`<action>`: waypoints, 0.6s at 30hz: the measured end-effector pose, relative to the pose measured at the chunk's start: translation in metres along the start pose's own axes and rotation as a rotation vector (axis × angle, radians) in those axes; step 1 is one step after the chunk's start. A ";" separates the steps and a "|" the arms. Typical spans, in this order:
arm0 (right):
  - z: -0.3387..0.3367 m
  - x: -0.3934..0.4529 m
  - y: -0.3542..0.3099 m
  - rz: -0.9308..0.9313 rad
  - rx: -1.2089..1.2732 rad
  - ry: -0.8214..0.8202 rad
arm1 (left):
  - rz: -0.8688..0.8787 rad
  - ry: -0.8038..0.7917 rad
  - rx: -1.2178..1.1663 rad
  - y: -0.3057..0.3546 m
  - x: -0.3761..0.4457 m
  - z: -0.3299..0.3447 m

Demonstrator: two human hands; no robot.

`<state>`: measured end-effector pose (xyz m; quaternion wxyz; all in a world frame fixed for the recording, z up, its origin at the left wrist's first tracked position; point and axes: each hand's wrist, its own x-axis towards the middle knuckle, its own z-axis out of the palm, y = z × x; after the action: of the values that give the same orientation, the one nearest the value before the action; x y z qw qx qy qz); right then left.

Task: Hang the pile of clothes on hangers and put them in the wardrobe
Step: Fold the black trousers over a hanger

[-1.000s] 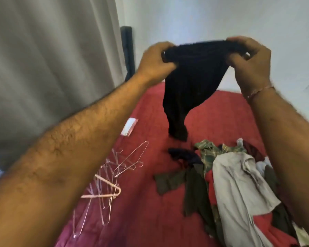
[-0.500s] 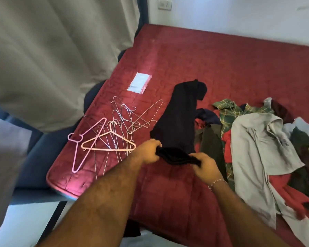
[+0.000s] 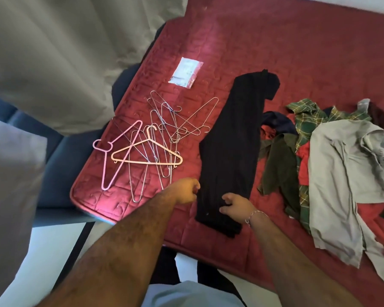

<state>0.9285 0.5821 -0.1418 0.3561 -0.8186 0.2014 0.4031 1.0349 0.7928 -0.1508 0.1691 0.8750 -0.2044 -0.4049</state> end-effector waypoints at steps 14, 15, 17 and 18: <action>0.079 0.169 -0.173 -0.184 0.221 0.168 | -0.065 0.102 -0.026 -0.160 0.041 -0.072; 0.089 0.201 -0.162 -0.156 0.269 0.205 | -0.069 0.108 -0.026 -0.166 0.045 -0.075; 0.097 0.239 -0.157 -0.071 0.386 0.253 | -0.063 0.112 -0.023 -0.179 0.052 -0.078; 0.094 0.241 -0.167 -0.038 0.487 0.268 | -0.053 0.117 -0.019 -0.184 0.054 -0.078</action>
<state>1.1263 0.7524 -0.3051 0.5203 -0.7584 0.3222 0.2243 1.1682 0.9344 -0.2224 0.1784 0.9007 -0.1669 -0.3593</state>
